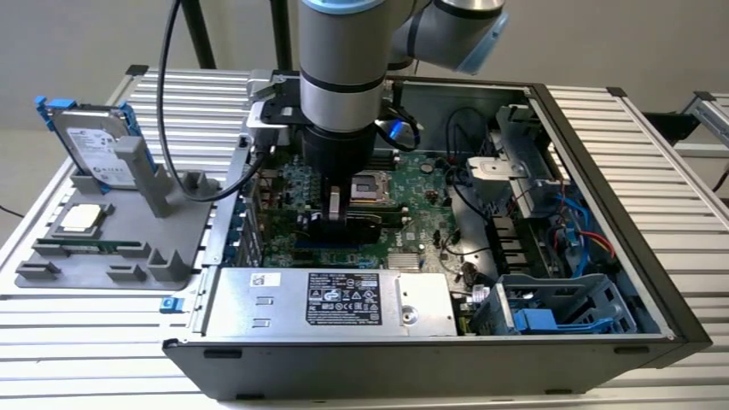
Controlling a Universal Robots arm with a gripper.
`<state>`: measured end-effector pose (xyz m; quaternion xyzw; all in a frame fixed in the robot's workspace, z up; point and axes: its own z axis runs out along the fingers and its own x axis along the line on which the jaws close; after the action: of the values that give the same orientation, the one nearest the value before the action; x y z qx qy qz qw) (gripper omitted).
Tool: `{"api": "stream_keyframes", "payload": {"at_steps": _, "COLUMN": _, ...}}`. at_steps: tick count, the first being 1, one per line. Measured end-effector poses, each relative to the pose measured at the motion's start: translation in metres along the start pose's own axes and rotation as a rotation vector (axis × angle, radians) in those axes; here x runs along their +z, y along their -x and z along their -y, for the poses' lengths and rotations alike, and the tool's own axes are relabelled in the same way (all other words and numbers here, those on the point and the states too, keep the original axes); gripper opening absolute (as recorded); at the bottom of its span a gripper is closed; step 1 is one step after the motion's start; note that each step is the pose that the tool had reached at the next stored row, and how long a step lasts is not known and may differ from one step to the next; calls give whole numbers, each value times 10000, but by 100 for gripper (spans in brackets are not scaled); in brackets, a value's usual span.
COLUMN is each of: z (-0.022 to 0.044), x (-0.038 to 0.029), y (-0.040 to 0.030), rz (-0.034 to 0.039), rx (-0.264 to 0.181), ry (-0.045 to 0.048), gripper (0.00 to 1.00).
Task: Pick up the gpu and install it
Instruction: 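Insert the gpu into the slot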
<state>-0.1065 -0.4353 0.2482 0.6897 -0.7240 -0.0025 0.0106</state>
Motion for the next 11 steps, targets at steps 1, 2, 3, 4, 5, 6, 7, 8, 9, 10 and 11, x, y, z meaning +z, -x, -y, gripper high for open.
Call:
{"api": "stream_keyframes", "payload": {"at_steps": 1, "z": 0, "x": 0, "y": 0, "rz": -2, "rx": -1, "ry": 1, "gripper": 0}}
{"api": "stream_keyframes", "payload": {"at_steps": 2, "z": 0, "x": 0, "y": -1, "rz": -2, "rx": -2, "ry": 1, "gripper": 0}}
{"api": "stream_keyframes", "payload": {"at_steps": 3, "z": 0, "x": 1, "y": -3, "rz": 0, "rx": -5, "ry": 0, "gripper": 0}}
{"api": "stream_keyframes", "payload": {"at_steps": 4, "z": 0, "x": 2, "y": -5, "rz": 2, "rx": -6, "ry": 0, "gripper": 0}}
{"api": "stream_keyframes", "payload": {"at_steps": 5, "z": 0, "x": 2, "y": -7, "rz": 2, "rx": -8, "ry": -1, "gripper": 0}}
{"api": "stream_keyframes", "payload": {"at_steps": 6, "z": 1, "x": 2, "y": -8, "rz": 0, "rx": -10, "ry": -2, "gripper": 0}}
{"api": "stream_keyframes", "payload": {"at_steps": 7, "z": 1, "x": 4, "y": -9, "rz": 4, "rx": -12, "ry": -4, "gripper": 0}}
{"api": "stream_keyframes", "payload": {"at_steps": 8, "z": 1, "x": 3, "y": -9, "rz": 4, "rx": -14, "ry": -3, "gripper": 0}}
{"api": "stream_keyframes", "payload": {"at_steps": 9, "z": 2, "x": 3, "y": -10, "rz": 3, "rx": -16, "ry": -2, "gripper": 0}}
{"api": "stream_keyframes", "payload": {"at_steps": 10, "z": 2, "x": 2, "y": -10, "rz": 3, "rx": -18, "ry": 0, "gripper": 0}}
{"api": "stream_keyframes", "payload": {"at_steps": 11, "z": 2, "x": 2, "y": -10, "rz": 1, "rx": -20, "ry": 0, "gripper": 0}}
